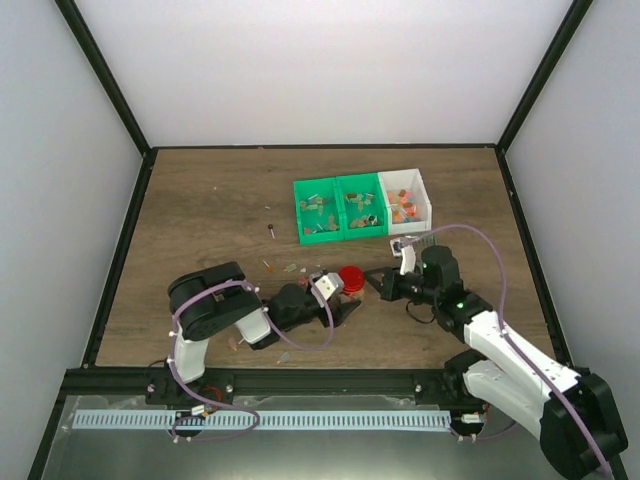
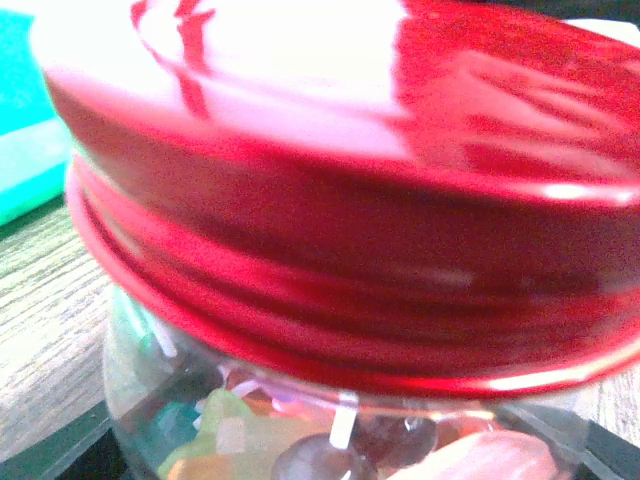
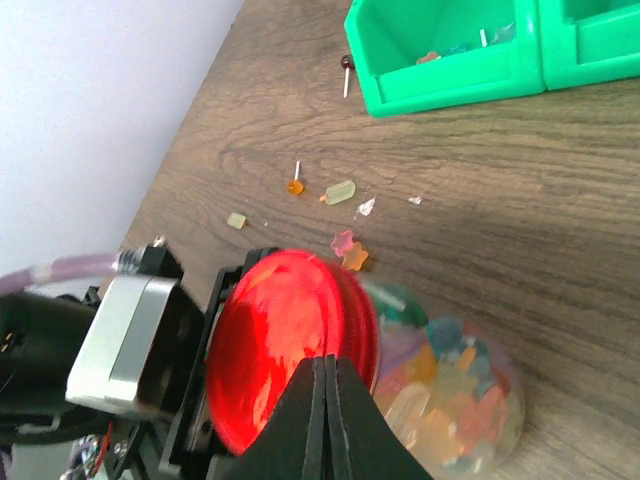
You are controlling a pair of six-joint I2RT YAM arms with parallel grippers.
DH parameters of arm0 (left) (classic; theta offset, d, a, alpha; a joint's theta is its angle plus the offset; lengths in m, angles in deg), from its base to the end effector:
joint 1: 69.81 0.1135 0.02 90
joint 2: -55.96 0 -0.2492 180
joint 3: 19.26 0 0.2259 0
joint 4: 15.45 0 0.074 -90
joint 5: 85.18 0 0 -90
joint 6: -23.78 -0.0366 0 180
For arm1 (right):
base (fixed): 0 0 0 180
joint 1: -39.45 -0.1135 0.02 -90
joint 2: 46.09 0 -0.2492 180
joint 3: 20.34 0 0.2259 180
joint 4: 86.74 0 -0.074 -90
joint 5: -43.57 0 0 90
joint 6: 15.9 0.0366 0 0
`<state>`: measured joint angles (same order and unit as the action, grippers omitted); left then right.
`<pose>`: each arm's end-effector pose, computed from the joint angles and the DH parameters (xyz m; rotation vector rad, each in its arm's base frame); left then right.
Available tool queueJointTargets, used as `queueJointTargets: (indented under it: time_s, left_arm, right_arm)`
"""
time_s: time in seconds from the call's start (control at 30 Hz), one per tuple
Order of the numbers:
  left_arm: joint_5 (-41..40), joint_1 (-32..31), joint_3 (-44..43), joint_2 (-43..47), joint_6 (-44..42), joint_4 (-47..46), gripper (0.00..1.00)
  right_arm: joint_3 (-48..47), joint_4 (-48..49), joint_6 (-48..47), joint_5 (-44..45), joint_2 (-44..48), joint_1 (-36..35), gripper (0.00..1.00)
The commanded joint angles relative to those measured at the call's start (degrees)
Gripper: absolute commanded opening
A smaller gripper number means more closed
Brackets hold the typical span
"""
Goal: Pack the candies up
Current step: Screw the bottle lid onto the packing bottle.
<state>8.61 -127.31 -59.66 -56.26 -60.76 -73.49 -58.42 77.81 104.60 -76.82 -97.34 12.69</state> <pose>0.1549 -0.2476 0.1032 0.8739 1.6783 -0.8282 0.1494 0.0961 0.2058 -0.2797 2.1869 1.1379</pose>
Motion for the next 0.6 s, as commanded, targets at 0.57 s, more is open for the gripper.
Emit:
queueJointTargets:
  time_s: [0.57]
  left_arm:
    - [5.13,2.01,3.37,-2.48,2.28,6.57,0.72]
  right_arm:
    - [-5.6,-8.13,0.84,3.09,1.12,-1.19,0.19]
